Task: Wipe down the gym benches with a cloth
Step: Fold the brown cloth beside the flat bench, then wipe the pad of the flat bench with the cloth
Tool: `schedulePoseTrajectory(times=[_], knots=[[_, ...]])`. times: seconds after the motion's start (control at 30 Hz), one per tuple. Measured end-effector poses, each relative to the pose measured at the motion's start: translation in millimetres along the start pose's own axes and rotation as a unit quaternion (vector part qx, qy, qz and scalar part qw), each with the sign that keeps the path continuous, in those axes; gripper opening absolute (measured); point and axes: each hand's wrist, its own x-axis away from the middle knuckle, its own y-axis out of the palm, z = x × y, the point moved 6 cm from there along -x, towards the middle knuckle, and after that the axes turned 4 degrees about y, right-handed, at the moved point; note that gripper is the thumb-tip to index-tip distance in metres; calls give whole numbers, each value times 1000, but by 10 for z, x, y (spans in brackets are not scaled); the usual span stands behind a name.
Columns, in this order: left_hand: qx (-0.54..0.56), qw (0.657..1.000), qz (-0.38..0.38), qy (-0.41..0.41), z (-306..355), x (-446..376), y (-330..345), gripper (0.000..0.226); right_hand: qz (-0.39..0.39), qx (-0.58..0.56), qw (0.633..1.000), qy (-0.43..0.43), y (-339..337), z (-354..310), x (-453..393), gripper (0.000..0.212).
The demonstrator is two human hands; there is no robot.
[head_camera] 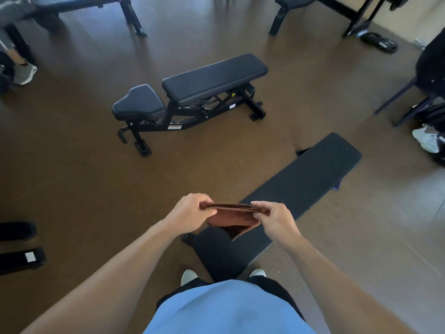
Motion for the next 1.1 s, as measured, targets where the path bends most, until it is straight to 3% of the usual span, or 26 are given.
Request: schedulePoseTrajectory(times=[0.2, 0.33, 0.53, 0.6, 0.8, 1.0, 1.1], knots=[[98, 990, 48, -89, -256, -82, 278, 7, -49, -5, 999, -12, 11, 39, -436, 17], [212, 949, 153, -175, -448, -193, 485, 9, -132, 14, 990, -42, 167, 63, -873, 11], [226, 887, 334, -226, -504, -45, 723, 14, -255, 31, 959, -121, 381, 37, -1329, 14], [249, 872, 359, -221, -491, 36, 940, 20, -289, 49, 947, -130, 460, 158, -1389, 16], [298, 831, 348, -315, -808, 280, 2062, 21, -340, 123, 926, -112, 800, 1121, -1392, 24], [307, 816, 275, -406, -1505, 229, 3629, 36, -371, 223, 900, -58, 1243, 2734, -1448, 25], [322, 810, 268, -411, -1811, 186, 4220, 30, -374, 252, 890, -62, 1417, 3231, -1532, 28]])
